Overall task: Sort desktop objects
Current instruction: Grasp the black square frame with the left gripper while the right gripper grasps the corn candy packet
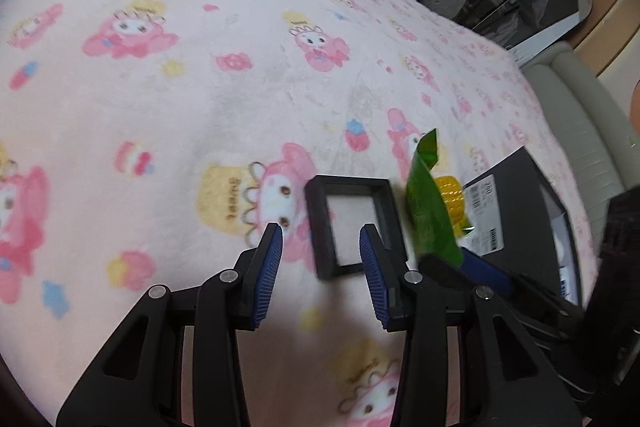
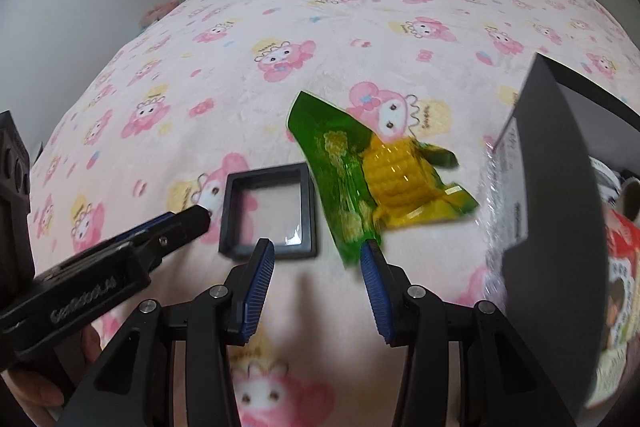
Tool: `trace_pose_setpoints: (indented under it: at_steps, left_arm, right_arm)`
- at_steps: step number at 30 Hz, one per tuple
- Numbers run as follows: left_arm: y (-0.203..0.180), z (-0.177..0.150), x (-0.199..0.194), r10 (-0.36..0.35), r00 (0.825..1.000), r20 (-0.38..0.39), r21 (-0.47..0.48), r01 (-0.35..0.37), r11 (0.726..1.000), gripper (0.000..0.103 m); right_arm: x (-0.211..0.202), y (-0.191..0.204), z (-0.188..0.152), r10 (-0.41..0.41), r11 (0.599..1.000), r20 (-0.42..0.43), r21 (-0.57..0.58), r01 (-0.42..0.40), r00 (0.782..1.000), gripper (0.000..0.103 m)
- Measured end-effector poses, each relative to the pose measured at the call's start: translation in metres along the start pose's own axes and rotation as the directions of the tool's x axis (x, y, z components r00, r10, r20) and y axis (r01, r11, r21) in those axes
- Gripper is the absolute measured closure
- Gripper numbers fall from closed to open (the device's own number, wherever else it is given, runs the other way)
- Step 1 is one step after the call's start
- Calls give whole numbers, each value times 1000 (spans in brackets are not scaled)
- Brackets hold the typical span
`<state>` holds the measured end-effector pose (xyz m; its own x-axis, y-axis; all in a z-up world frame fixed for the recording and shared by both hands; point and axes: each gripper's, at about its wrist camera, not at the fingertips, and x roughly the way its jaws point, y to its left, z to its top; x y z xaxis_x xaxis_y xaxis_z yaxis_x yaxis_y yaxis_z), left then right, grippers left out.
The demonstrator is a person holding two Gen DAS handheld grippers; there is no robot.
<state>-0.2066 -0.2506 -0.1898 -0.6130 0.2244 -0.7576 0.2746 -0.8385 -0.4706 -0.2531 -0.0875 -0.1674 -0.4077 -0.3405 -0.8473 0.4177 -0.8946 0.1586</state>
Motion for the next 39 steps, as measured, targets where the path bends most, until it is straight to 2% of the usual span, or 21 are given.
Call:
trace_pose_setpoints:
  at_steps: [7,13,16,18,25,27,30,33,35,37,39]
  left_arm:
    - [10,-8,11,-60,998,-7,-10,60,998,63]
    - [15,-6,19,-51,999,-6,-5,51,999,66]
    - [14,-8,22,-73,997,-22,7,73,997,84]
    - [8,-12,20,-84,996,-27,29,85,996,90]
    - [-15,-37,-4,-113,993,-25,85,114,990,92]
    - [-20,-38,-7,-102,995,-5,101,102,990,92]
    - [-15,-33,-8,-110,994,13,66,109,992,91]
    - [-2,-28,-2,-109,994,19,19,109,994,85]
    - [6,-24,5,-117,993,11,-17,117,993,80]
    - [13,-19,15,-131,991,-9,-47,130,990,80]
    - [14,-16,23,-115,993,-22,-48,114,992,80]
  right_arm:
    - [27,-6,2,-5,999,-18,40,5,1000,62]
    - [39,-3,1,24,997,-5,67,-24,1000,64]
    - [38,1,-2,48,998,-8,48,-48,999,77]
    - [30,5,-4,63,997,-5,36,-63,998,81]
    - [-1,3,-19,91,995,-9,40,-91,996,84]
    - [-6,1,-22,93,995,-9,44,-93,996,84]
    - [-10,-2,-23,92,995,-9,47,-92,996,84]
    - [-9,-5,-22,93,994,-12,59,-92,996,84]
    - [-1,-5,-18,97,993,-19,66,-95,995,84]
    - [8,-4,-13,100,993,-26,65,-98,995,84]
    - [14,-2,-8,86,995,-25,47,-85,996,83]
